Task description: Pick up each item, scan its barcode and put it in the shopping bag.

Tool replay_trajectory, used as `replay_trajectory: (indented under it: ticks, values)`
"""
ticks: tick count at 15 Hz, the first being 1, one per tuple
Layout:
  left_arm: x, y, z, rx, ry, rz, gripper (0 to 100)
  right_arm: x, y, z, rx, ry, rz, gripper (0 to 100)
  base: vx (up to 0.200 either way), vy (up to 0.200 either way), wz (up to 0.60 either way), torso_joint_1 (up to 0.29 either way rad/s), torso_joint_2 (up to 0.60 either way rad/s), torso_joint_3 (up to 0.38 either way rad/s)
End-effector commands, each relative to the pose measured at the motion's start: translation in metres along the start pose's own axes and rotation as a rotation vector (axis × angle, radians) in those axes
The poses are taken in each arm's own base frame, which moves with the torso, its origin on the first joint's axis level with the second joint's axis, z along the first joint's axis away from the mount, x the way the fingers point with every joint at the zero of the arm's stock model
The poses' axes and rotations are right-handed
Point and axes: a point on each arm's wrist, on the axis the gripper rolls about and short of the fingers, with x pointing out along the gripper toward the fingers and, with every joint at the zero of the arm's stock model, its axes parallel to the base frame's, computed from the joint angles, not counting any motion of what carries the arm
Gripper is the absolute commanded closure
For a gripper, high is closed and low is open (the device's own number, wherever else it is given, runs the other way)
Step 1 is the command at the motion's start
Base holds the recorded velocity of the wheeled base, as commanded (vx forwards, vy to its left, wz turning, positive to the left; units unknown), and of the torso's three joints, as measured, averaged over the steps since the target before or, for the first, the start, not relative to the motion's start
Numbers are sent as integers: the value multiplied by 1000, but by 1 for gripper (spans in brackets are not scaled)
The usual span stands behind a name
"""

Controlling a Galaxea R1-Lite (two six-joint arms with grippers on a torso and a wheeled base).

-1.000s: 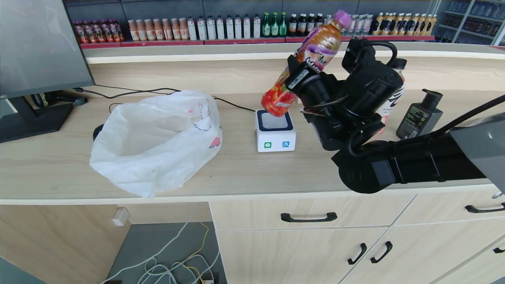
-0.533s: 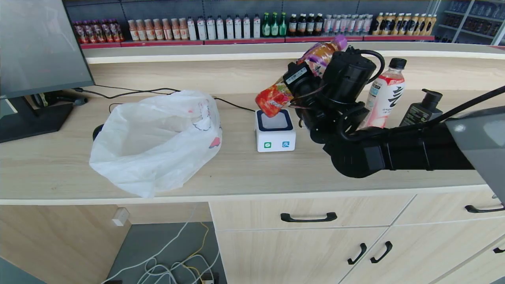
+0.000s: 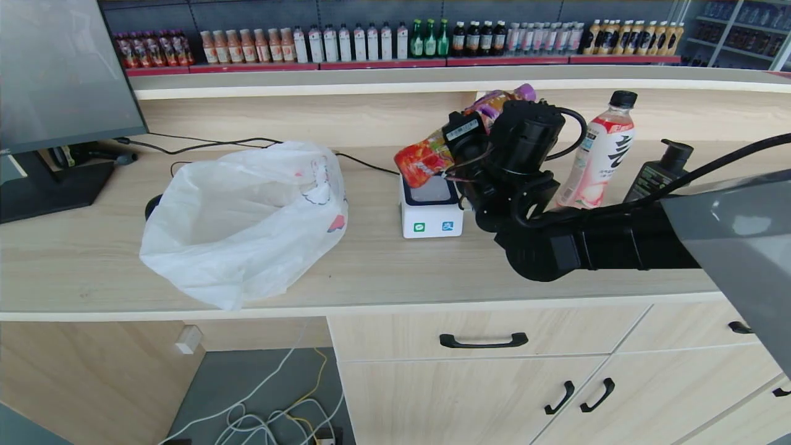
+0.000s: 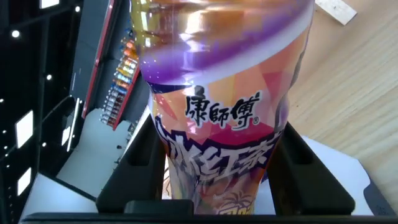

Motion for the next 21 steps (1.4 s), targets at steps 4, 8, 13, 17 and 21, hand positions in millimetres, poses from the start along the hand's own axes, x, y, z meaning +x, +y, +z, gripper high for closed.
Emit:
replay_trajectory:
  ticks: [4, 8, 13, 17, 21]
  values:
    - [0, 0, 0, 0, 0, 0, 0, 7, -12, 2, -13, -12, -23, 100, 0, 0, 0, 0, 0, 0]
    - [0, 0, 0, 0, 0, 0, 0, 8, -14, 4, -6, -17, -26, 100, 0, 0, 0, 0, 0, 0]
    - [0, 0, 0, 0, 0, 0, 0, 8, -13, 4, 0, -17, -24, 100, 0, 0, 0, 0, 0, 0]
    - [0, 0, 0, 0, 0, 0, 0, 7, -11, 4, 5, -17, -21, 100, 0, 0, 0, 0, 0, 0]
    - [0, 0, 0, 0, 0, 0, 0, 4, -7, 5, 10, -14, -13, 100, 0, 0, 0, 0, 0, 0]
